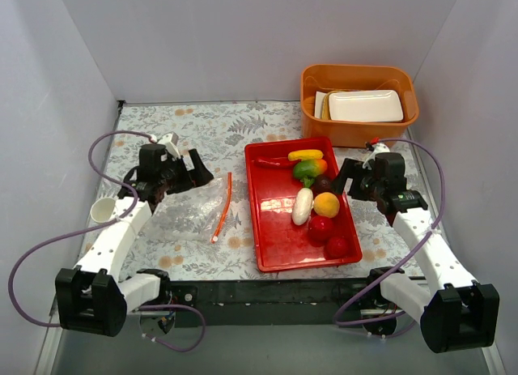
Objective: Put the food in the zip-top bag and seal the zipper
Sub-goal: Open the zipper of the food storage bag at the center of the board.
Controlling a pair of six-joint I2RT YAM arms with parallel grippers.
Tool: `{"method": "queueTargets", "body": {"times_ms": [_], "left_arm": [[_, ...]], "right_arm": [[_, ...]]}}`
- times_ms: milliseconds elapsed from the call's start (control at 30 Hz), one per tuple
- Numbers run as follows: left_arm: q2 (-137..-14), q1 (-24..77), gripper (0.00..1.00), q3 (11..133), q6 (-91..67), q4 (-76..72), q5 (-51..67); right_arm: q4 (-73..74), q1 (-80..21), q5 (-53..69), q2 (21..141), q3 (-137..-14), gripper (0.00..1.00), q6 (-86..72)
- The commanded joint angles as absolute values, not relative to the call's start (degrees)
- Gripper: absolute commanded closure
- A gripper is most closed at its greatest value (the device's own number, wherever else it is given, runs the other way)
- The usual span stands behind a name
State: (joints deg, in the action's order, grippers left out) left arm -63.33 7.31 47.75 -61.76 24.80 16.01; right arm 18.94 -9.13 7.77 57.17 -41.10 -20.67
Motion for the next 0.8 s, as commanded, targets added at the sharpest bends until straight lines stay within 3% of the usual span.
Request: {"method": "queueTargets", "body": {"times_ms": [0,433,633,767], "left_arm": [[-64.1,15.3,0.02,50.2,-62.7,29.0,10.7],[-70.0,39.6,0.02,53.5,-72.7,42.2,-18.3],[-74.3,41.5,0.02,55.4,-73.6,43.6,-24.4],[-78.6,42.1,0.1,56.3,-74.4,44.2,-27.2]], "right_arm": [[21.4,-9.3,13.4,57.9,-43.9,0.13,-20.7],[24.4,-9.5,20.5,62.7,-51.4,0.29,-17.7],[24.3,-10.0,20.7,62.5,-52.6,0.36,-17.8],[24.8,-10.2,21.0,62.8,-52.7,0.37,-17.7]]}}
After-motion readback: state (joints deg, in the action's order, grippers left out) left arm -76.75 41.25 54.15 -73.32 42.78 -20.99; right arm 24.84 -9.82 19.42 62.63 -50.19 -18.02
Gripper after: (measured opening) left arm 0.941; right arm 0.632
